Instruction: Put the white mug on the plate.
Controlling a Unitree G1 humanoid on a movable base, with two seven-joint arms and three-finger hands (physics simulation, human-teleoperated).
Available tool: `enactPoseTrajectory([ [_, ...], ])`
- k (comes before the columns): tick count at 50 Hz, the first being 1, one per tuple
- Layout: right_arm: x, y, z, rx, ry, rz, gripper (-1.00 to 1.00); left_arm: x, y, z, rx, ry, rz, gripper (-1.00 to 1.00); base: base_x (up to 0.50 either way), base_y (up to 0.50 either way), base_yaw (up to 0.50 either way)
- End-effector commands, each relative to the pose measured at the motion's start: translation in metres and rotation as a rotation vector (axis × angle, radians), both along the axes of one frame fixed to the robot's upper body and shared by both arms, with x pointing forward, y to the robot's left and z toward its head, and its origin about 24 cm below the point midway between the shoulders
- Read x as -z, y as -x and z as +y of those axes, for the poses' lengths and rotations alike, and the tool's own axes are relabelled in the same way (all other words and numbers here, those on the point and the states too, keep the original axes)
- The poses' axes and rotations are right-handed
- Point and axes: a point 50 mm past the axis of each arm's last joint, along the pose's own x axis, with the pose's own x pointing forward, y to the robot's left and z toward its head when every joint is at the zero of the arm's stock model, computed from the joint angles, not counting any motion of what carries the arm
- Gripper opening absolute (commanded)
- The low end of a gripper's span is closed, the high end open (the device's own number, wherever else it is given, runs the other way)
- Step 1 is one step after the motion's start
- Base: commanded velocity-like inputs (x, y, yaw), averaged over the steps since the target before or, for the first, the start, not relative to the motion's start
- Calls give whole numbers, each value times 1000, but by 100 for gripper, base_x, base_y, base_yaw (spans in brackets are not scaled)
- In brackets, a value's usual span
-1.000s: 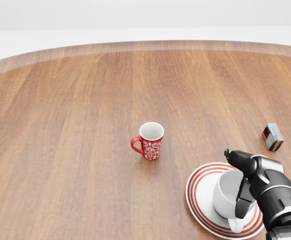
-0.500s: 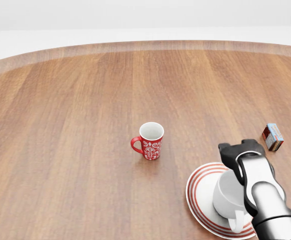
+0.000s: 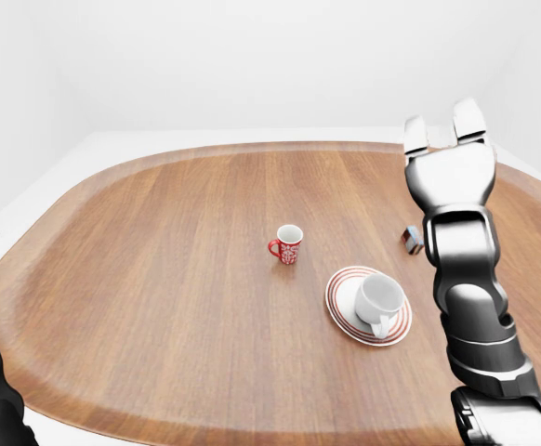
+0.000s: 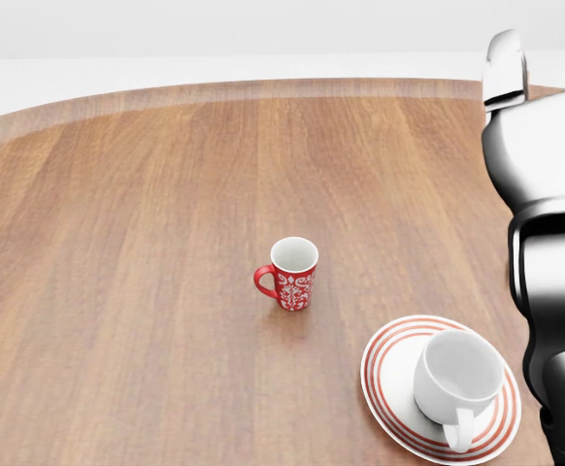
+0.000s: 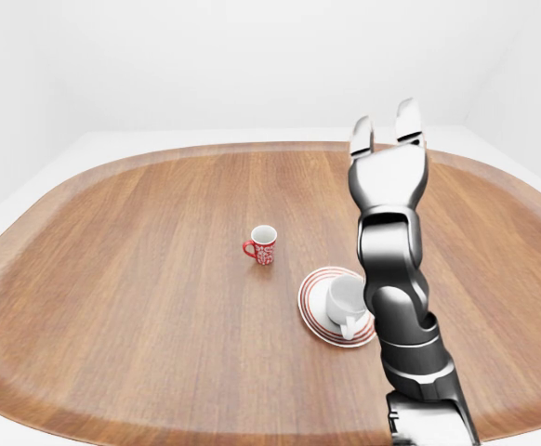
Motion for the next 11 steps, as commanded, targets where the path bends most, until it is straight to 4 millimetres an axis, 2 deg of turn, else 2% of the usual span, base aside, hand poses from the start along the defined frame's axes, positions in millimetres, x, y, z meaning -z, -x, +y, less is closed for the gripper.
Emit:
enactPoseTrajectory([
  [1,-73,32,14,-13,341,-300,100,-1,0,0,0,-1,-3,100,0,0,0],
  [3,-92,32,13,12,406,-339,100,-1,1,-1,0,-1,-4,100,0,0,0],
  [7,-111,22,21,19,485,-343,100,-1,0,0,-1,0,-3,100,0,0,0],
  [8,-122,23,24,29,502,-380,100,0,0,-1,0,-1,-2,100,0,0,0],
  [11,-137,28,29,40,545,-440,100,0,1,-1,0,-2,-2,100,0,0,0],
])
